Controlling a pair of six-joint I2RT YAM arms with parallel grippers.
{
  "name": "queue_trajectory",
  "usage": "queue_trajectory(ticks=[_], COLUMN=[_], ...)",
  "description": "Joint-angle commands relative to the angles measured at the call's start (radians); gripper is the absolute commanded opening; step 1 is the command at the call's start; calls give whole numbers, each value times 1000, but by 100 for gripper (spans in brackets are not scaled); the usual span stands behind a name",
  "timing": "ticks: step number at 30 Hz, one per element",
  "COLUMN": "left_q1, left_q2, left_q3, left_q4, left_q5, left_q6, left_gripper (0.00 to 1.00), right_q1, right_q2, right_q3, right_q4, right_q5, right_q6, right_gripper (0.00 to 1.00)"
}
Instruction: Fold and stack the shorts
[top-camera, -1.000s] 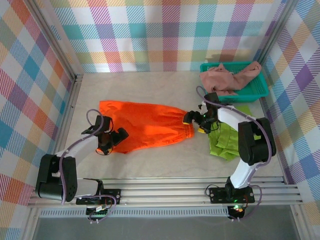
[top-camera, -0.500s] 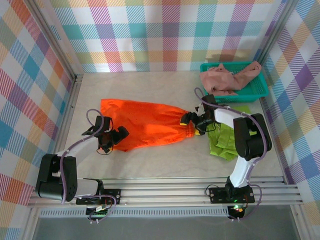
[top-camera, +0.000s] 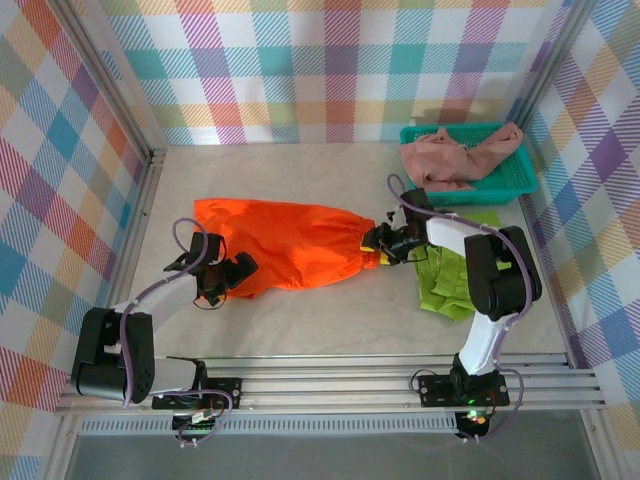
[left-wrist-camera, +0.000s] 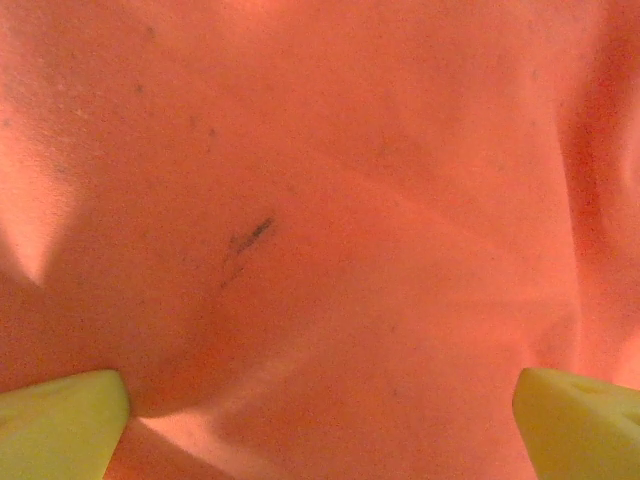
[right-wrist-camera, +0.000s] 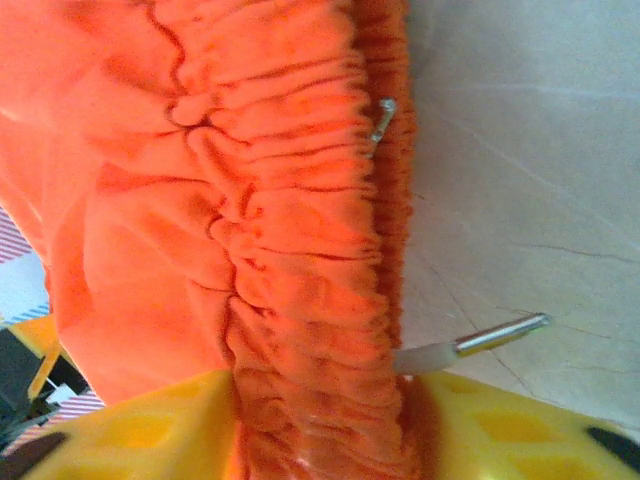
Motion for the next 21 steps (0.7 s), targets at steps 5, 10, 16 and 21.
queue_trajectory(ticks=[5,10,16,21], left_q1=[-4,-4,-4,-4], left_q2=[9,-58,-172,-216], left_q3=[-30,6,72,100], left_q4=[-59,-124,-216,-253], left_q5=[-12,-28,-55,-56], left_q6=[15,22,31,31], left_gripper=[100,100,100,100], right_q1=[10,10,24,46], right_q2=[60,67,-13,-63], right_q3=[38,67,161,279], right_q4=[-46,-116,-324,-531], right_q5=[15,63,205,333], right_q6=[-44,-98,-215,-312], right_gripper=[18,4,0,0])
